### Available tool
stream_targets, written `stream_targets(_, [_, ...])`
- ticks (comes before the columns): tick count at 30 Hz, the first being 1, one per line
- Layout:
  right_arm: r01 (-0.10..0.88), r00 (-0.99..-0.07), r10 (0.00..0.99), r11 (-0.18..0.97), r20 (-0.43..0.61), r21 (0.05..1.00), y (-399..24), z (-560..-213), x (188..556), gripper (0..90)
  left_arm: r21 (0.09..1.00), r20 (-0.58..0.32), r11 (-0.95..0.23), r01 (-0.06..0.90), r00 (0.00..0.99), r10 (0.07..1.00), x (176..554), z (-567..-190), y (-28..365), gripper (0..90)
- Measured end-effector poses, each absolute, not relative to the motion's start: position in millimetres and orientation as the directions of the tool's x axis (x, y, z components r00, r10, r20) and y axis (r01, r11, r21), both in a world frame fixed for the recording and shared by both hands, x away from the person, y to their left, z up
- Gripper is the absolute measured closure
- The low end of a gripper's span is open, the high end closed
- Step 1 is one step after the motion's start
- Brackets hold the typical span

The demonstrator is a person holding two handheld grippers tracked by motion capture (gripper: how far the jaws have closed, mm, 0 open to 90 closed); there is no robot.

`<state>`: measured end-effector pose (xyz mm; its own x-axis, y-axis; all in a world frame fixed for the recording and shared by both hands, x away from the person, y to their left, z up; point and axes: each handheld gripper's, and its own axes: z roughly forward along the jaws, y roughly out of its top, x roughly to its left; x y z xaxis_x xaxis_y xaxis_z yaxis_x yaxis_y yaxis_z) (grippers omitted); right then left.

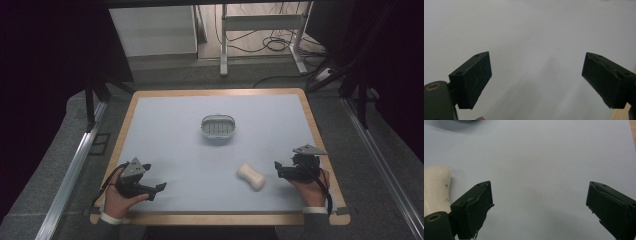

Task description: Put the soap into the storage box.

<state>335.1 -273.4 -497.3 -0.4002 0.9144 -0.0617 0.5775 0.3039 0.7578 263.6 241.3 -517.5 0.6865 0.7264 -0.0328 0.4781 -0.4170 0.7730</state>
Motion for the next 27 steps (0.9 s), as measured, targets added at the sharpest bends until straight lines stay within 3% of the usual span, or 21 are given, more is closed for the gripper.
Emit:
stream_targets(13, [0.549, -0.407, 0.909, 0.322, -0.09, 0.771, -270.0, -491.9, 329.1, 13.9, 0.766, -0.031, -0.428, 0.48, 0.692, 0.721, 264.5, -520.7, 238.0, 9.6])
stream_targets(27, [0.551, -0.461, 0.884, 0.35, -0.073, 0.757, -267.3, -482.1, 332.5, 13.9, 0.764, -0.035, -0.417, 0.493, 0.677, 0.735, 261.3, -518.1, 242.7, 9.5])
